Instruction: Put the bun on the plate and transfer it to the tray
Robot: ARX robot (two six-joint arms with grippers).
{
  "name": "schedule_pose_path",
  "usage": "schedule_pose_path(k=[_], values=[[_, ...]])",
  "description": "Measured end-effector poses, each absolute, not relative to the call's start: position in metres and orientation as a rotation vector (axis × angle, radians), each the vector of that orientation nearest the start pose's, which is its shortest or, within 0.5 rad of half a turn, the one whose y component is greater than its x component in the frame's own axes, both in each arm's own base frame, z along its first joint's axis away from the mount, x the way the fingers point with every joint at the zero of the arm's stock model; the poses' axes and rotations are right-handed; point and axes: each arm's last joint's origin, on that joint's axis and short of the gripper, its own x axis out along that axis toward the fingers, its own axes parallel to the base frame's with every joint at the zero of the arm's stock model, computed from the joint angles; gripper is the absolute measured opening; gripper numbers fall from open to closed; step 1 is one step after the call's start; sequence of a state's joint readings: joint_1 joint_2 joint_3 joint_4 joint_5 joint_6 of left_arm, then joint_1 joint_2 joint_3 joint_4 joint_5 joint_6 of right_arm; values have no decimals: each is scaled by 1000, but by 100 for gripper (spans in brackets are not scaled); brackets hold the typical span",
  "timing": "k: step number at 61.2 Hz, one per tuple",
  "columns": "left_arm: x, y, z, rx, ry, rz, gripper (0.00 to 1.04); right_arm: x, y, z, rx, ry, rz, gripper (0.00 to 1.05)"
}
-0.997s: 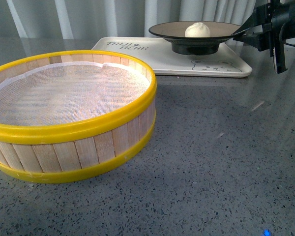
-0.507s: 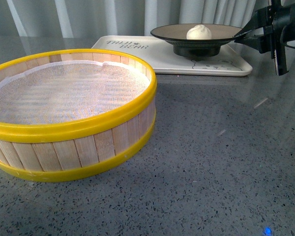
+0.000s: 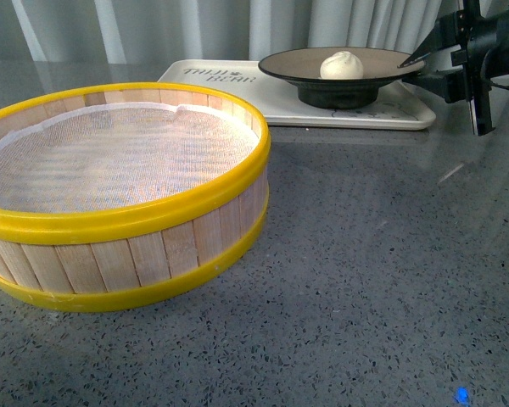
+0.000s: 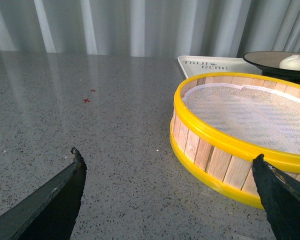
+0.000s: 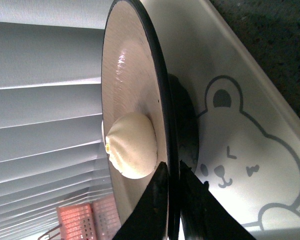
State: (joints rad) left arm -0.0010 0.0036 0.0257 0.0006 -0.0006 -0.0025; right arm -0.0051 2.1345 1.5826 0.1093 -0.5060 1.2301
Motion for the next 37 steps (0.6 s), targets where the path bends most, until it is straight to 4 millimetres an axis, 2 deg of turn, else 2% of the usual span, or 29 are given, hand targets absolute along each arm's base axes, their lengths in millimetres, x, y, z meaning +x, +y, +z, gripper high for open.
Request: schedule_pose_path(k=[13,27,29,37], values=[[96,0,172,-2,-23,0,98,484,11,209,1298,680,162,57],[96,0,172,-2,-23,0,98,469,11,219,1304,668,174,95],[96,0,172,-2,-23,0,98,466,11,222,1306,665,177,98],[96,0,172,-2,-23,0,98,448,9,234,1306,656,181,96]])
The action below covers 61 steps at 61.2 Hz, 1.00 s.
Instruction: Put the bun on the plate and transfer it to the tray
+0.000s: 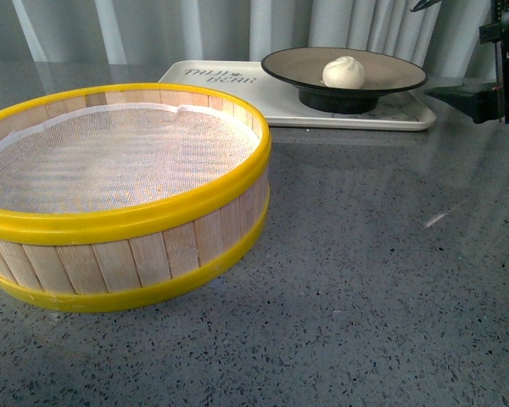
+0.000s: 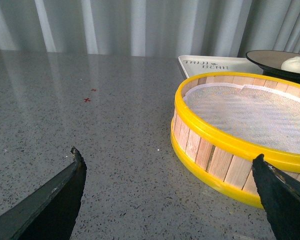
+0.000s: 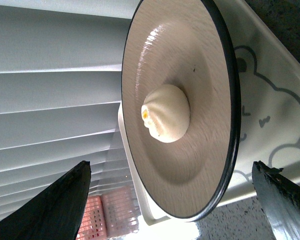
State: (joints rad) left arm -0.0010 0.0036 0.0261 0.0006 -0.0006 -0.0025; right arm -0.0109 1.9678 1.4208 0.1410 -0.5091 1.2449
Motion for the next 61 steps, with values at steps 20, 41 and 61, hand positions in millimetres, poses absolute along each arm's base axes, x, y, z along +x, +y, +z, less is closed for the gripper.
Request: schedule_pose_path(k=[20,41,61], values=[[96,0,172,-2,-23,0,98,405,-23,258,1209,530,-38,96],[96,0,172,-2,-23,0,98,310,-43,350,664,-28,-200,96],[96,0,172,-3,-23,0,98,230,6,300,-199,-145,-114,96]])
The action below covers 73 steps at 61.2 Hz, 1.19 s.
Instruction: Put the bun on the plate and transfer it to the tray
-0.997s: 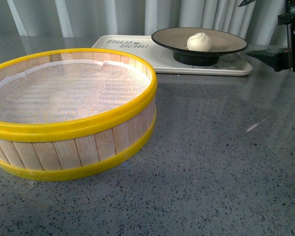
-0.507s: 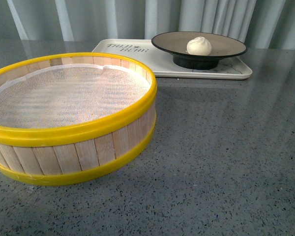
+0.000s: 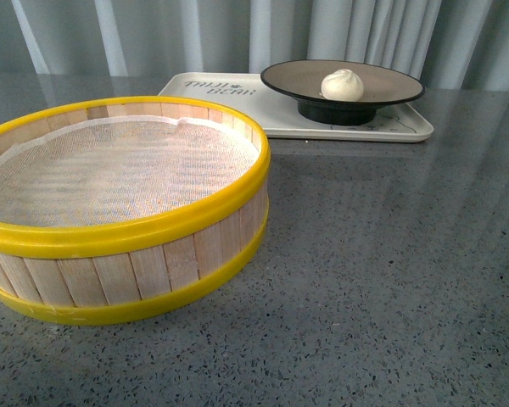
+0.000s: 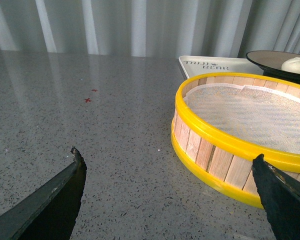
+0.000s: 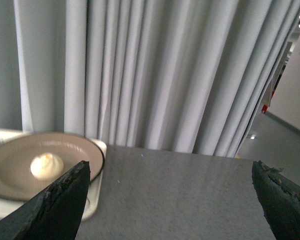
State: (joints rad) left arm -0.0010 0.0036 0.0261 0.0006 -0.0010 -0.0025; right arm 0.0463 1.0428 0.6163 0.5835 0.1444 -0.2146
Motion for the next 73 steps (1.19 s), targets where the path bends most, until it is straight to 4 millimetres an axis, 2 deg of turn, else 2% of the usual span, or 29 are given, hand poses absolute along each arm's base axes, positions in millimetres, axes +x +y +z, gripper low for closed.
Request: schedule_pose_path(k=[3,7,19,31,42,73], values=[[96,0,172,-2,-23,0,98,228,6,296,-217,-111,-76,92],[96,0,172,-2,-23,0,98,221,2,286,-151,-24,-5,80],[96,0,172,-2,-23,0,98,196,0,252,-34,-1,-2,48],[96,0,172,-3,-23,0,98,169,0,216,-13,10,1,1],[96,0,172,-3,-23,0,98,151,0,197,-11,7,1,2],[96,0,172,-3,-23,0,98,129,0,179,-11,5,1,2]])
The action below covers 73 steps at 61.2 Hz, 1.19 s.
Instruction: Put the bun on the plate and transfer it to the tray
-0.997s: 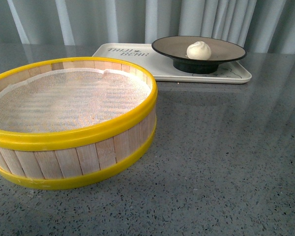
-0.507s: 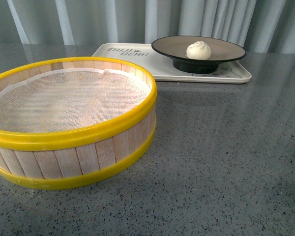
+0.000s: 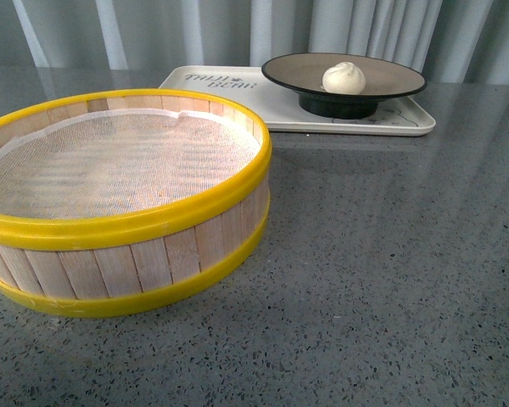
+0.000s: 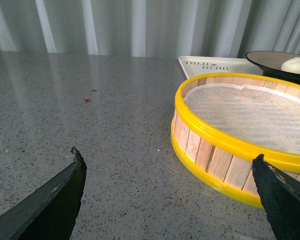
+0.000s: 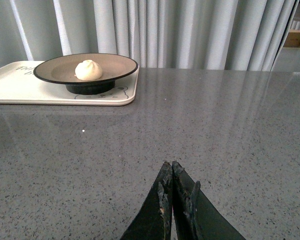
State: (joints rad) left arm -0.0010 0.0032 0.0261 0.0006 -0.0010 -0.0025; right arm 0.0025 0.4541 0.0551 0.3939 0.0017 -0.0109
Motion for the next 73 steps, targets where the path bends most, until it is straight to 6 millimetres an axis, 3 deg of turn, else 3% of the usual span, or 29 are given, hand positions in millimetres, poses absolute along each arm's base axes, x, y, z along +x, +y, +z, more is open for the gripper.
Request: schedule_pose_path(k=[17,71,73], values=[[96,0,172,-3,-23,0,98,120,0,168,-11,-3,1,2],[96,0,172,-3,-23,0,98,98,0,165,-11,-3,2,2],[96,0,172,-3,-23,0,98,98,0,165,-11,-3,2,5]])
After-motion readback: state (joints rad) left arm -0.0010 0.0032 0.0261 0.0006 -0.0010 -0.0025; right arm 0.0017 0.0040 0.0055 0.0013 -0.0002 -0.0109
